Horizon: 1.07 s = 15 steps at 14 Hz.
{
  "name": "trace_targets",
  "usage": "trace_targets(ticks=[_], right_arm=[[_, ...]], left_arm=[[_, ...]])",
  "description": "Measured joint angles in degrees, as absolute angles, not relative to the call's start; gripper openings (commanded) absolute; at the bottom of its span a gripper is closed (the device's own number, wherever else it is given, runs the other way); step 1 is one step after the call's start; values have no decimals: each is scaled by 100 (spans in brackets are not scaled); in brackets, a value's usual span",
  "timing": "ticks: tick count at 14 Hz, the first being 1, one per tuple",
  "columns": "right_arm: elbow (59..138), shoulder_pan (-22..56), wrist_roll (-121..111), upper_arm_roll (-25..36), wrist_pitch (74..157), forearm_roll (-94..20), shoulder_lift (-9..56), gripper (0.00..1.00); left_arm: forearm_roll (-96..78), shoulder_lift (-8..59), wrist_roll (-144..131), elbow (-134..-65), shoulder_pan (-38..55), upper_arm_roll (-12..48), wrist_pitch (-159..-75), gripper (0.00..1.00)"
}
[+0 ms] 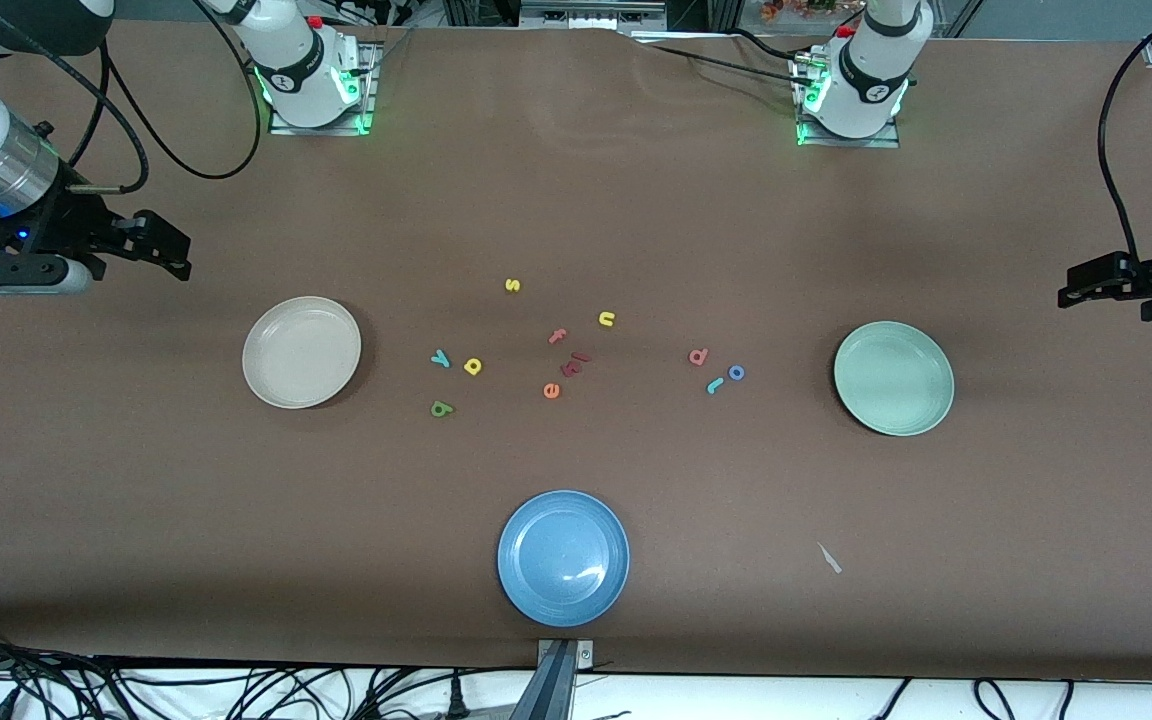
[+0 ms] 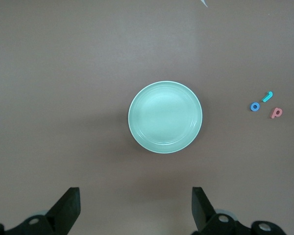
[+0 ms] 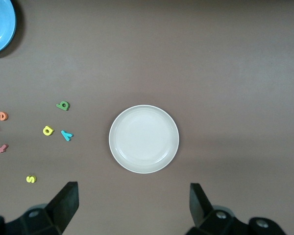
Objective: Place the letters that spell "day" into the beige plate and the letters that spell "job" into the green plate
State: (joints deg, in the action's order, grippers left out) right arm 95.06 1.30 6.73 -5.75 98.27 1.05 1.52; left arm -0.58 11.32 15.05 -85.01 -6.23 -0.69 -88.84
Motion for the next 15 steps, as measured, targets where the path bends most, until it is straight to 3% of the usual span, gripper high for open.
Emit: trace_targets(ticks=[15], right_arm=[[9506, 130, 672, -575, 9827, 105, 153, 100]], left_arm=[[-59, 1078, 1512, -8385, -532, 307, -8458, 100]])
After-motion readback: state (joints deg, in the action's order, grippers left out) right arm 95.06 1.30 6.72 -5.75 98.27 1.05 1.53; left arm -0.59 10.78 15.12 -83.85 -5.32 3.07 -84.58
